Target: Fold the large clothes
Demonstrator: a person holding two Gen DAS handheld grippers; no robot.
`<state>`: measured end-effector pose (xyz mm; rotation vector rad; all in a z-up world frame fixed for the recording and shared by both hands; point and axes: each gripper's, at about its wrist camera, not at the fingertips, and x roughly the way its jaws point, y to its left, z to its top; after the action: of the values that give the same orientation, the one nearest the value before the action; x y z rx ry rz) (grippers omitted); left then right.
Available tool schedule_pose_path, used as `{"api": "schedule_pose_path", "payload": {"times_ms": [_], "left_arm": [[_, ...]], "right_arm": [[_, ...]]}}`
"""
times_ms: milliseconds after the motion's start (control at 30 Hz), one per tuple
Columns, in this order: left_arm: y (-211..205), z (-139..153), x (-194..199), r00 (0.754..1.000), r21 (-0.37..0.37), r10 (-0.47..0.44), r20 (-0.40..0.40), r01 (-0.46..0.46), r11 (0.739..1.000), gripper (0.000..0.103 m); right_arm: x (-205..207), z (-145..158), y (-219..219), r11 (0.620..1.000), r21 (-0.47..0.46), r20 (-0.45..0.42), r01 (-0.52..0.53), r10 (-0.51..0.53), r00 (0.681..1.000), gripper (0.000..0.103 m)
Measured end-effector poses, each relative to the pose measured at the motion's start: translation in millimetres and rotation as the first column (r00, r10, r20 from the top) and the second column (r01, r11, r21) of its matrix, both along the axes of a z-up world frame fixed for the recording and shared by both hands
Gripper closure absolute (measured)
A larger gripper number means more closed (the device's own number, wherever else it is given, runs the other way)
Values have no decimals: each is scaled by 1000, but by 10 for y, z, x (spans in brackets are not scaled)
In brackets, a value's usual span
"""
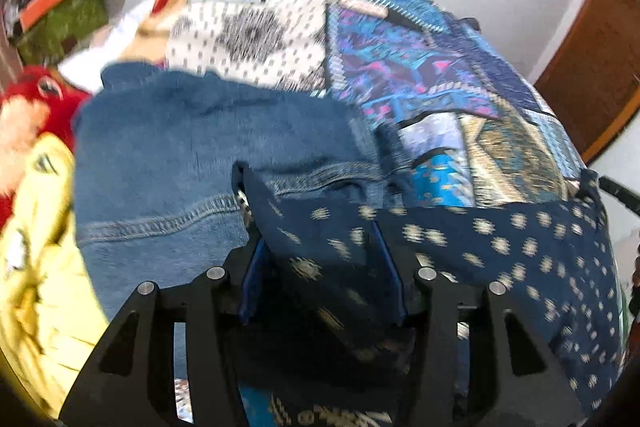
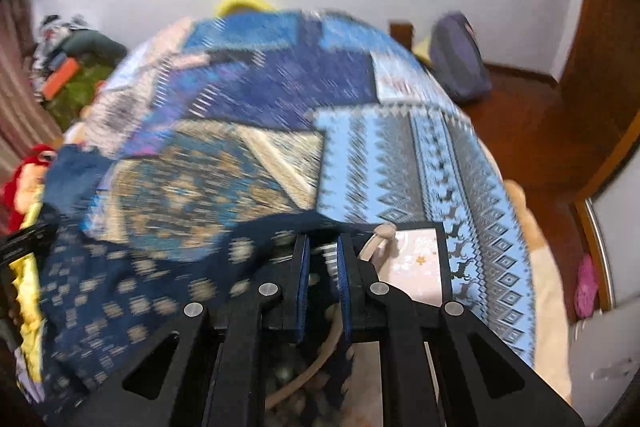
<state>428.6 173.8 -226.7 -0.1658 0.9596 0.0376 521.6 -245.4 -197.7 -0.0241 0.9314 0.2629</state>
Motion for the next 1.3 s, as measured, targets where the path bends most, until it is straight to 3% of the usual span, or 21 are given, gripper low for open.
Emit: {"api": "schedule_pose_path", "payload": {"times_ms": [167, 300, 433, 533, 600, 833, 900, 967, 1000, 1033, 1133, 1300], "left_arm": [[-370, 325, -219, 990, 39, -121, 74, 118, 992, 52], [-712, 221, -301, 973, -15, -230, 31, 230, 973, 46], [-990, -142, -278, 955, 62, -285, -76, 290, 955, 44], [-1066, -304, -310, 953, 182, -293, -72, 302, 936, 30], [-1110, -340, -305, 950, 222, -300, -84, 311, 924, 29], [-1055, -365, -328, 959, 212, -276, -70, 284, 935, 26], [-1047, -369, -338, 961, 207, -266, -70, 275, 939, 23], [-1020, -381, -342, 963, 199, -259, -73, 269, 943, 20], [-1008, -382, -340, 964, 191, -256, -75, 266, 945, 20], [-980, -372, -345, 965, 172, -252, -75, 261, 950, 20], [-891, -255, -439, 969, 165, -242, -49, 247, 955, 20], [-467, 117, -688, 985, 148, -155, 76, 142, 979, 16]], "right_arm": [[-421, 366, 348, 986, 7, 58, -165, 165, 985, 93], [-680, 251, 709, 966, -42, 23, -256, 257, 966, 93], [-701, -285, 877, 946, -216, -88, -240, 226, 970, 93], [-787, -396, 812, 939, -236, -38, -251, 249, 968, 93], [-814, -402, 783, 930, -276, -38, -243, 242, 969, 93], [-935, -448, 690, 896, -400, 9, -195, 217, 976, 93], [-954, -419, 596, 893, -422, 27, -157, 185, 982, 79], [-967, -386, 500, 871, -486, 76, -76, 129, 989, 0], [-973, -362, 392, 847, -531, 129, 10, 69, 989, 0], [-960, -356, 326, 857, -514, 120, 12, 58, 991, 0], [-926, -337, -12, 936, -351, -4, -8, 7, 1000, 0], [-934, -135, -281, 991, -131, -53, -26, 20, 998, 0]]}}
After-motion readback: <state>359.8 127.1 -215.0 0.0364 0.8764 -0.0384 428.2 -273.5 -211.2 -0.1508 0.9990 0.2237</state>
